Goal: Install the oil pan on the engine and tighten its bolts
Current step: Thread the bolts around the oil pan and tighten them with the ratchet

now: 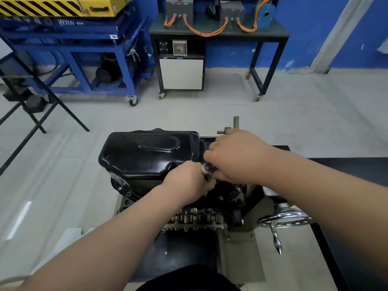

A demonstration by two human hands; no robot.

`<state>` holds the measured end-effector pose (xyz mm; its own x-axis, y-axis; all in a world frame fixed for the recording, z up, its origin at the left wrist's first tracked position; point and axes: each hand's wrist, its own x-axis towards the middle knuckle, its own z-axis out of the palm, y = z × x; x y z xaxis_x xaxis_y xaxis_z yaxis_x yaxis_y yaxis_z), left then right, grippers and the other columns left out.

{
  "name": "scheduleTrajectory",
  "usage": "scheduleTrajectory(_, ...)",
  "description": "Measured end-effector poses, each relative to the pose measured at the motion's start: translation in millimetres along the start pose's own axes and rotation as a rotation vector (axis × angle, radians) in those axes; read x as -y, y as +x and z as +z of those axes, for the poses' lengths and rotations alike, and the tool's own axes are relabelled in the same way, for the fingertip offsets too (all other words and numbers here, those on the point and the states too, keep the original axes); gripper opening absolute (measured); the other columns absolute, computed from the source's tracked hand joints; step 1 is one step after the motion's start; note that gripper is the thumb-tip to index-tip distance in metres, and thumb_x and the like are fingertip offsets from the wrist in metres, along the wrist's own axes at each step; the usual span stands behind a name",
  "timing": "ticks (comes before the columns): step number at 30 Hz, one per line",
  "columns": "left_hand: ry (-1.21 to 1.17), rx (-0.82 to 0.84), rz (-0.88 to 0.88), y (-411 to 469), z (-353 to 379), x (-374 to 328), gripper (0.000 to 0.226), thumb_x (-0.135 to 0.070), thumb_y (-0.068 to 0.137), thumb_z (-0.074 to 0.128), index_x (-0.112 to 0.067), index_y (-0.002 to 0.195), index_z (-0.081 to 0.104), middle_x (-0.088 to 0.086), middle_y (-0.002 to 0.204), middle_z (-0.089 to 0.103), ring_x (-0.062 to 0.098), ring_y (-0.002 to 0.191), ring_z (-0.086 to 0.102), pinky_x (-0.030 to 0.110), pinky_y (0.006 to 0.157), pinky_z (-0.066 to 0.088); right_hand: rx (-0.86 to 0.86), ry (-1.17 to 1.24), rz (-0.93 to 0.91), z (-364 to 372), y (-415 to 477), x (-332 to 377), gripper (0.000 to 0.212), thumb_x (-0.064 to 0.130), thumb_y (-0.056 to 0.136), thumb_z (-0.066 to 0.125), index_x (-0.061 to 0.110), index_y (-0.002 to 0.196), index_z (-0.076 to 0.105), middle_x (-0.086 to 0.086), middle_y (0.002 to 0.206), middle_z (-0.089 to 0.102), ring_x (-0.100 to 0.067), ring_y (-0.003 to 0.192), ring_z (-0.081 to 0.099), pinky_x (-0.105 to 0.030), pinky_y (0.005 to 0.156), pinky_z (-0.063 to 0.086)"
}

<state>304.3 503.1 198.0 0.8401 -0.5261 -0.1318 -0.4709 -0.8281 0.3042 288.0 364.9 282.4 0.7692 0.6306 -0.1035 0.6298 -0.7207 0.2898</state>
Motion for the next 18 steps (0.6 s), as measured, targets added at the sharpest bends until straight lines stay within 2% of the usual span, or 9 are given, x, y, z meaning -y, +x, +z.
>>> scheduleTrajectory(2, 0.006, 0.021, -0.017, 0.3, -3.2, 3.0, 0.032, -0.035, 0.084, 0.046, -0.019, 0.057, 0.038, -0.003, 0.056, 0.044, 0.02, 0.053, 0.043, 0.026, 0.044, 0.026, 0.032, 0.018, 0.08, 1.0, 0.1, 9.7, 0.04, 0.052, 0.087, 0.039, 0.022, 0.063, 0.05, 0.002, 0.066, 0.053, -0.02, 0.058, 0.049, -0.03, 0.056, 0.033)
scheduleTrajectory(4, -0.012, 0.023, -0.014, 0.4, -4.6, 3.8, 0.03, -0.029, 0.082, 0.046, -0.019, 0.056, 0.037, -0.003, 0.056, 0.044, 0.022, 0.054, 0.044, 0.026, 0.044, 0.026, 0.079, 0.053, 0.174, 0.0, 0.1, 14.4, 0.046, 0.052, 0.087, 0.042, 0.02, 0.055, 0.041, 0.002, 0.058, 0.044, -0.017, 0.048, 0.038, -0.026, 0.049, 0.027)
scheduleTrajectory(7, -0.018, -0.035, 0.051, -0.1, -3.2, 2.3, 0.028, -0.028, 0.083, 0.049, -0.018, 0.059, 0.039, -0.003, 0.054, 0.043, 0.027, 0.061, 0.054, 0.027, 0.044, 0.026, 0.082, 0.036, 0.1, -0.2, 2.0, 9.3, 0.019, 0.039, 0.087, 0.048, 0.022, 0.081, 0.054, 0.002, 0.085, 0.058, -0.021, 0.079, 0.053, -0.033, 0.069, 0.043)
scheduleTrajectory(9, 0.019, -0.048, 0.089, -0.7, -1.7, 0.5, 0.02, -0.031, 0.084, 0.049, -0.02, 0.067, 0.046, -0.005, 0.057, 0.043, 0.027, 0.066, 0.058, 0.026, 0.048, 0.029, 0.077, -0.003, 0.014, -3.1, 2.9, 5.9, 0.015, 0.03, 0.084, 0.053, 0.024, 0.097, 0.054, 0.005, 0.097, 0.057, -0.021, 0.097, 0.051, -0.039, 0.083, 0.044)
scheduleTrajectory(10, 0.016, -0.044, 0.085, -0.6, -1.4, 0.0, 0.022, -0.035, 0.084, 0.05, -0.021, 0.068, 0.045, -0.006, 0.056, 0.042, 0.026, 0.066, 0.057, 0.026, 0.049, 0.03, 0.079, -0.014, -0.006, -3.8, 2.9, 6.1, 0.014, 0.03, 0.083, 0.054, 0.024, 0.095, 0.054, 0.005, 0.096, 0.057, -0.021, 0.097, 0.052, -0.039, 0.084, 0.043)
scheduleTrajectory(11, 0.003, -0.037, 0.071, -0.2, -1.5, 0.1, 0.028, -0.039, 0.085, 0.049, -0.02, 0.065, 0.042, -0.006, 0.055, 0.041, 0.025, 0.063, 0.054, 0.027, 0.048, 0.03, 0.07, -0.023, -0.005, -4.4, 3.1, 7.1, 0.011, 0.034, 0.083, 0.052, 0.024, 0.087, 0.053, 0.004, 0.091, 0.058, -0.021, 0.09, 0.054, -0.036, 0.08, 0.043)
scheduleTrajectory(13, -0.011, 0.0, 0.028, 1.3, -2.8, 1.3, 0.034, -0.04, 0.084, 0.048, -0.018, 0.059, 0.039, -0.005, 0.055, 0.044, 0.023, 0.057, 0.048, 0.026, 0.046, 0.029, 0.079, -0.023, 0.046, -2.9, 3.1, 11.0, 0.033, 0.047, 0.085, 0.046, 0.021, 0.065, 0.046, 0.002, 0.07, 0.055, -0.019, 0.065, 0.052, -0.029, 0.061, 0.037)
scheduleTrajectory(15, -0.004, 0.023, 0.021, 1.3, -4.3, 1.9, 0.03, -0.034, 0.083, 0.048, -0.018, 0.059, 0.042, -0.003, 0.057, 0.046, 0.022, 0.056, 0.046, 0.026, 0.046, 0.03, 0.12, 0.024, 0.167, -2.1, 2.4, 11.8, 0.047, 0.056, 0.084, 0.043, 0.019, 0.055, 0.041, 0.002, 0.059, 0.045, -0.017, 0.052, 0.044, -0.025, 0.049, 0.027)
scheduleTrajectory(18, -0.022, -0.022, 0.054, -0.7, -5.2, -0.2, 0.027, -0.029, 0.083, 0.05, -0.018, 0.059, 0.042, -0.003, 0.055, 0.046, 0.022, 0.055, 0.045, 0.026, 0.044, 0.027, 0.09, 0.04, 0.124, 2.3, 3.6, 9.1, 0.026, 0.042, 0.086, 0.049, 0.021, 0.071, 0.052, 0.003, 0.077, 0.055, -0.021, 0.075, 0.054, -0.031, 0.058, 0.041)
